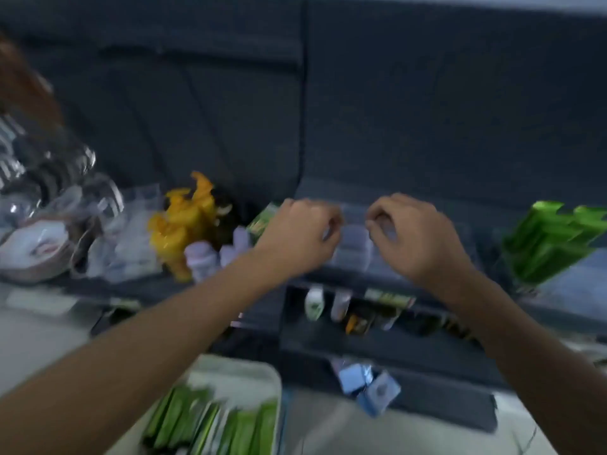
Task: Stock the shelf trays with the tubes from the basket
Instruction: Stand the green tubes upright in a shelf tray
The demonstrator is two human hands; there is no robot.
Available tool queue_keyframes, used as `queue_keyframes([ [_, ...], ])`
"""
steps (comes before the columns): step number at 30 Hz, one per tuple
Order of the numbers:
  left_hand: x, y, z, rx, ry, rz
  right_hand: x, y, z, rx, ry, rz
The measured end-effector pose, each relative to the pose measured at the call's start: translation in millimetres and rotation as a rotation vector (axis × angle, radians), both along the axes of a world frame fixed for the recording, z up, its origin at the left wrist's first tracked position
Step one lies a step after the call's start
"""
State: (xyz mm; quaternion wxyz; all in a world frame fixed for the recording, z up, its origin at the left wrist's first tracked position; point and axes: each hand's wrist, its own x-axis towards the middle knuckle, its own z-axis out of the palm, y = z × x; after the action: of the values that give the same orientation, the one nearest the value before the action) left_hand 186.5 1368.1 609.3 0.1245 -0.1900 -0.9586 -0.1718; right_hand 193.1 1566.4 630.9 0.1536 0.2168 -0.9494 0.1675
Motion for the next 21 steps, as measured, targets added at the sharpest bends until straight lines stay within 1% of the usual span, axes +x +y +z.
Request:
queue_keyframes([
  [2, 22.9, -49.0, -31.6, 0.003, -0.075, 0.009, 22.5, -48.8, -30.9, -0.056, -0.024, 0.045],
  [5, 55.3, -108.0, -93.8, 0.003, -0.200, 0.010, 54.7, -112.7, -90.1, -0.060, -0.078, 0.061],
  [10, 104.7, -167.6, -217.6, 0.001, -0.510, 0.097, 92.7, -193.7, -204.0, -0.024, -0.355, 0.047],
  [13, 125.3, -192.2, -303.0, -0.001, -0.665, 0.150, 106.6, -221.8, -285.4, 0.028, -0.497, 0.037],
  [16, 137.9, -208.9, -385.1, -0.039, -0.780, 0.181, 117.8, -236.1, -369.3, 0.126, -0.586, 0.017],
  [19, 144.7, -214.0, -450.9, -0.092, -0.850, 0.188, 126.2, -244.2, -442.1, 0.201, -0.706, -0.024],
  [21, 146.5, -215.3, -485.1, -0.142, -0.865, 0.175, 130.8, -245.7, -482.7, 0.234, -0.772, -0.067],
])
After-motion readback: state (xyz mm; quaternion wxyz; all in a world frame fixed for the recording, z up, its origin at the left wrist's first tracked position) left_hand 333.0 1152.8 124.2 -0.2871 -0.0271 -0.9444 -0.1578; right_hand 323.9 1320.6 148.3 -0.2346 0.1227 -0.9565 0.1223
